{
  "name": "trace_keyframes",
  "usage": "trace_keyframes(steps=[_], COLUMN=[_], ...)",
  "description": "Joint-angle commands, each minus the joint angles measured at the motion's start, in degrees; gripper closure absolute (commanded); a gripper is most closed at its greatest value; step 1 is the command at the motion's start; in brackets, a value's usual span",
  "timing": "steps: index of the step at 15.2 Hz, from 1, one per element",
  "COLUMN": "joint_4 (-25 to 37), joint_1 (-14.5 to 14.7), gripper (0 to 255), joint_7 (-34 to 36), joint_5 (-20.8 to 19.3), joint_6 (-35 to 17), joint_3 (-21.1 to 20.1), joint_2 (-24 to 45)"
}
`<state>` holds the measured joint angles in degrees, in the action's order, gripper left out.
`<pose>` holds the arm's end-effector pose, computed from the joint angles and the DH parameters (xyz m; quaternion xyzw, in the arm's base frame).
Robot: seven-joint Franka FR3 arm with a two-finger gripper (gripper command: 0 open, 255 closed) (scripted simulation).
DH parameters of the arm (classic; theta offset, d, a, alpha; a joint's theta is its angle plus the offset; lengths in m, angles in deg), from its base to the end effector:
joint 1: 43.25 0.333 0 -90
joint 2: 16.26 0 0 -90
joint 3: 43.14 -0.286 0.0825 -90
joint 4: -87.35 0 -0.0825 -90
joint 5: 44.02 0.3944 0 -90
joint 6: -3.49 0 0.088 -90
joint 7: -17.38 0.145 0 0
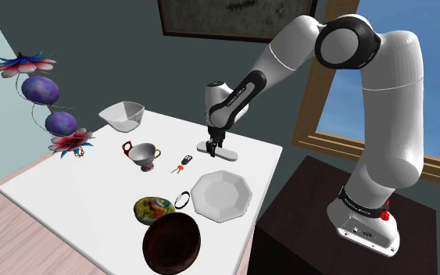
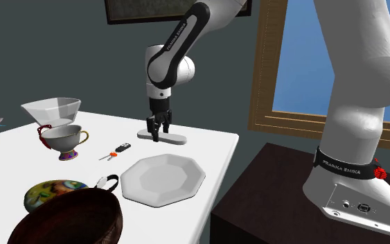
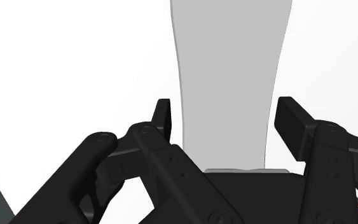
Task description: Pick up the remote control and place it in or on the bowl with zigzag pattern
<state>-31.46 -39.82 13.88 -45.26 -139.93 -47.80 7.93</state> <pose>0.5790 0.0839 0.1512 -0.9943 -0.1060 -0.0041 0.0103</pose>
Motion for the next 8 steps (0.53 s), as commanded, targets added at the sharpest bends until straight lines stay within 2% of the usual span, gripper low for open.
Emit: trace_keyframes(steps=[1, 8], joint_4=[-0.1, 0.4], joint_1=[-0.1, -0.3], gripper=[255, 255], joint_7=[-0.1, -0.3], joint_5=[0.1, 0.6], joint_6=[1.2, 5.6], joint_3=[-0.1, -0.3], joint_2=[-1.3, -5.2])
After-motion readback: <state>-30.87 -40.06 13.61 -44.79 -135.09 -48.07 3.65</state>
